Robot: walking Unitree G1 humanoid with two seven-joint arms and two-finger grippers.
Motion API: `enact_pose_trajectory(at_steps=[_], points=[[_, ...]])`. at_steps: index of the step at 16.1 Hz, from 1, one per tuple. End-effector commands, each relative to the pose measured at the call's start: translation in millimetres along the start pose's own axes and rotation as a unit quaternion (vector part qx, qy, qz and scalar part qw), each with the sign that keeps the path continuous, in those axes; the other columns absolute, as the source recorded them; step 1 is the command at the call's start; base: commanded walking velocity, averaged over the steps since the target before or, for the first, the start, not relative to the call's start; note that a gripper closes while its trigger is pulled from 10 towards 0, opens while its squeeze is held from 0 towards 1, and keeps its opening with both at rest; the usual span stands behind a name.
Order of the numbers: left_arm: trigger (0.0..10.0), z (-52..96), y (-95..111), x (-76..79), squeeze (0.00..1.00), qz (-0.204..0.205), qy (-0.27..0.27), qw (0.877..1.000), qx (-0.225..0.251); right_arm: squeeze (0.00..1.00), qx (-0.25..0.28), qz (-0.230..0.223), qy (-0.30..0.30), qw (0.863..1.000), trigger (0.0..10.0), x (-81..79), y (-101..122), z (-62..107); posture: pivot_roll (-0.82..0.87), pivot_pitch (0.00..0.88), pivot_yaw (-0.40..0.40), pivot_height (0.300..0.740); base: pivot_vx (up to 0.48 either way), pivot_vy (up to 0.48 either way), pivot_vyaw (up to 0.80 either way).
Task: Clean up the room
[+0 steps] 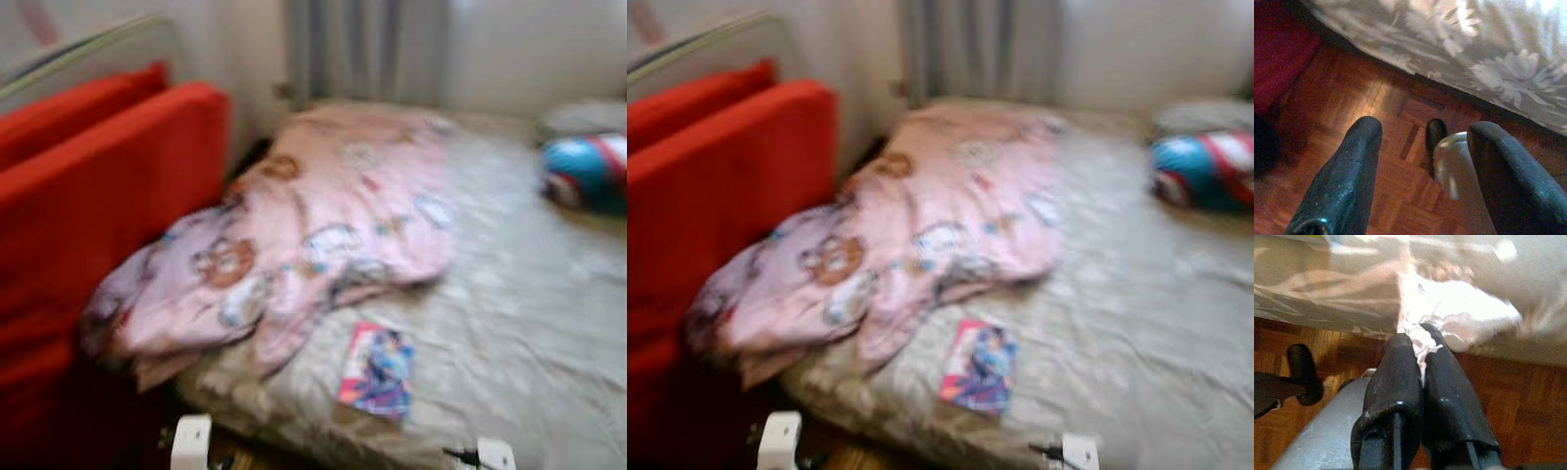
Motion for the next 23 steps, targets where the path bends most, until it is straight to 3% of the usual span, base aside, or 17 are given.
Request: enact_pose_trajectory(at_steps=[1,6,11,18,23], points=[[10.0,2.4,-7.2,-5.9,0.0,-0.006,0.011,1.0,-0.011,0.0,-0.007,-0.004,0.001,1.0,10.0,-4.0,-3.3,0.2,-0.01,0.087,0.004,0.74,0.0,0.0,0.8],[10.0,2.8,-8.1,-5.7,0.0,0.0,0.013,1.0,-0.009,0.0,-0.01,-0.006,0.002,1.0,10.0,-5.3,-5.3,0.5,-0.01,0.102,0.0,0.74,0.0,0.0,0.71],[10.0,3.5,-10.8,-4.9,0.0,0.004,0.016,1.0,-0.008,0.0,-0.005,-0.03,0.007,1.0,10.0,-5.7,-4.4,0.4,0.0,0.117,-0.007,0.74,0.0,0.0,0.0],[10.0,3.9,-11.9,-5.5,0.0,0.01,0.019,1.0,-0.007,0.0,-0.001,-0.017,0.01,1.0,10.0,-4.8,-3.8,0.6,0.0,0.125,-0.01,0.74,0.0,0.0,0.0],[10.0,3.8,-11.8,-5.1,0.0,0.011,0.018,1.0,-0.007,0.0,-0.006,-0.009,0.005,1.0,10.0,-2.9,-6.1,1.2,0.0,0.13,-0.01,0.74,0.0,0.0,0.74]])
Point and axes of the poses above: a point about 5 cm out from each wrist's last joint towards the gripper, its own z axis pointing back from the gripper into the wrist, its own y axis along the axis of the wrist's last joint, x = y × z, the point moved 1 cm from there along -z, pointing out of the wrist towards the gripper, and after that the axes turned 10 degrees about z, right-handed, at the moved point
